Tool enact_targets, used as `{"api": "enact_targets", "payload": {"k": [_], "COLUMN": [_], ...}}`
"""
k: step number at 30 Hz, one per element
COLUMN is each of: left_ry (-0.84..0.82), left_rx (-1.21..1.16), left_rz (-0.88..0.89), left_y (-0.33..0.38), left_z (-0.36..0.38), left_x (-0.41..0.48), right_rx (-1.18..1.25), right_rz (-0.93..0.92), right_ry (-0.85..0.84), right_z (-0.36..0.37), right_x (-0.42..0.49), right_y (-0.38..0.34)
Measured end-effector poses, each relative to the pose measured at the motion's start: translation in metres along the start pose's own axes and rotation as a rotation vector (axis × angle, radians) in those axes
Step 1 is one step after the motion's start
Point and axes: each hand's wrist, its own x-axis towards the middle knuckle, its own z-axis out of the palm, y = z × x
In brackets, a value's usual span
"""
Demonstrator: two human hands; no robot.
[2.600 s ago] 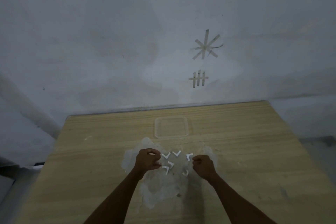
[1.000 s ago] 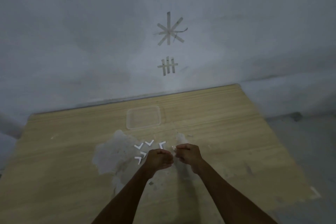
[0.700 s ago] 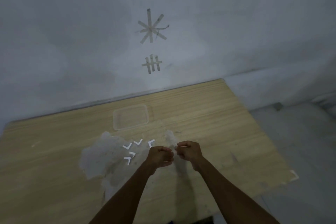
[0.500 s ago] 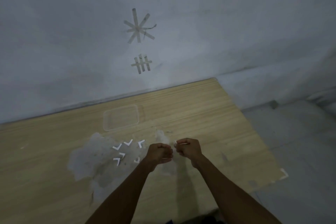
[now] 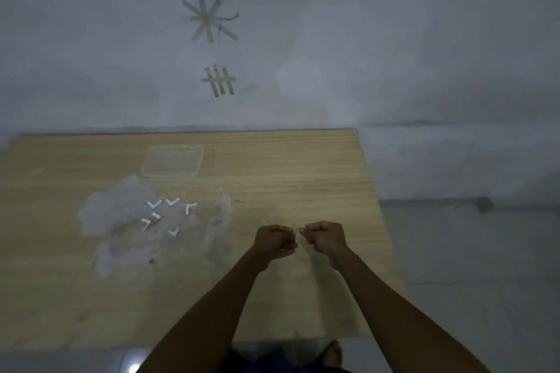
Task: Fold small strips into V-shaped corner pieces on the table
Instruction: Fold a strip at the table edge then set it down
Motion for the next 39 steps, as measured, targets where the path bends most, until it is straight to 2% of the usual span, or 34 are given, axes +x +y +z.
{"api": "enact_targets", "payload": {"k": [16,23,29,36,39], "left_ry": [-0.017,0.033,0.087,0.202,0.19], "left_rx": [0.049,0.05,-0.039,-0.131,-0.114], "left_rz": [-0.095,-0.092,-0.099,-0.133,-0.132], "left_y": [-0.045,-0.076,-0.118,-0.156,-0.168], "left_z": [0.086,0.124,0.179,0.229,0.237], "left_x": [-0.01,-0.028,-0.063,-0.089,-0.095], "right_rx": [-0.096,-0.175,-0.234,-0.283,-0.286], "right_rz": [0.029,-0.024,-0.017,-0.034,-0.009], "right_ry": [-0.036,-0.087,-0.116,-0.096,-0.088], "right_z": [-0.095,-0.137,-0.195,-0.237,-0.246], "right_x": [-0.002,-0.018,-0.041,-0.059,-0.062], "right_y": [0.04,0.062,0.095,0.128,0.136]}}
